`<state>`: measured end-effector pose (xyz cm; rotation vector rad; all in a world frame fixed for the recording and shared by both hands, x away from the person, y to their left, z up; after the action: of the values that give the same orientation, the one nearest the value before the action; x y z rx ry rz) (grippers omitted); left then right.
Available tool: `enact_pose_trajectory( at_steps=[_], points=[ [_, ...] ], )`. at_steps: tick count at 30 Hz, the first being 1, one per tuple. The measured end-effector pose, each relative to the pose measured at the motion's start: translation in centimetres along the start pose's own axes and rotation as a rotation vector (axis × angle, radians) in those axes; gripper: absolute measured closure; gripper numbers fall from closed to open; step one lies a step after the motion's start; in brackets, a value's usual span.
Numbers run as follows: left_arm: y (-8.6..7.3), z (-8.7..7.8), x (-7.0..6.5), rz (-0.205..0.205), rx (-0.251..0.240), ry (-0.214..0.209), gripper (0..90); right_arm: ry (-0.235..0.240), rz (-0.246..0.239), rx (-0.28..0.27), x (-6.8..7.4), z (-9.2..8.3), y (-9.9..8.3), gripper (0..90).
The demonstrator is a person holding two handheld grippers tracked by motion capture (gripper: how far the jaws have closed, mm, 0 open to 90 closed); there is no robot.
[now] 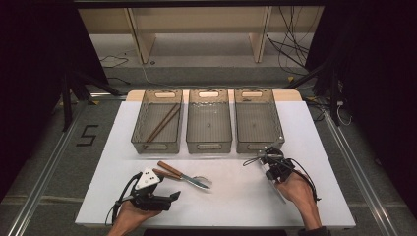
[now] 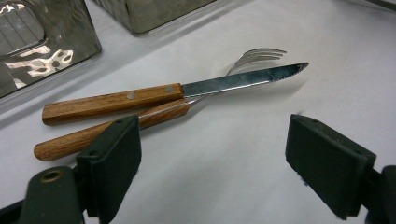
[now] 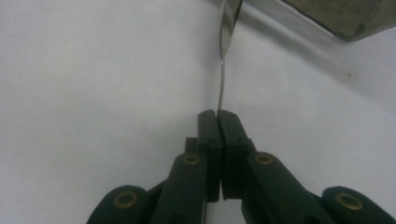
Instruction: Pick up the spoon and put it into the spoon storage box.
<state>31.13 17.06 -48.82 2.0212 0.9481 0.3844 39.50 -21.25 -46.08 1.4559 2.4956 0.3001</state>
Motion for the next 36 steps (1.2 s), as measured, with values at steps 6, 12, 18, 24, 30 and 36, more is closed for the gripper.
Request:
enact_pose_trajectory(
  at_steps=[6, 12, 18, 24, 30, 36],
  points=[
    [0.0, 0.0, 0.0, -0.001, 0.0, 0.001, 18.1, 0.002, -0.017, 0.013, 0.4, 0.5, 0.1, 86.9],
    [0.0, 0.0, 0.0, -0.002, 0.002, -0.002, 18.1, -0.018, -0.01, 0.005, 0.2, 0.0, 0.1, 89.8],
    [0.0, -0.1, 0.0, 0.0, 0.002, -0.001, 18.1, -0.002, -0.004, 0.0, -0.4, -0.2, -0.1, 90.0],
    [0.0, 0.0, 0.0, 0.0, 0.003, -0.002, 18.1, 0.043, -0.003, -0.009, -0.7, -0.4, -0.5, 90.0],
    [0.0, 0.0, 0.0, 0.0, 0.002, -0.003, 18.1, 0.047, -0.02, -0.011, -0.4, -0.5, -0.6, 90.0],
    [0.0, 0.0, 0.1, -0.003, 0.004, -0.002, 18.1, 0.072, -0.031, -0.038, -0.1, -0.8, -0.5, 90.0]
  ],
)
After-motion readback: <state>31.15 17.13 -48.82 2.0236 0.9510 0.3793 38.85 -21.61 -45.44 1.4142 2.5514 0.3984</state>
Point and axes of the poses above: each handheld gripper's, and its own axes: z roughly forward along the jaws, y roughly out of its top, x roughly to its left, the point moved 1 cm from there along z, roughly forward along the jaws
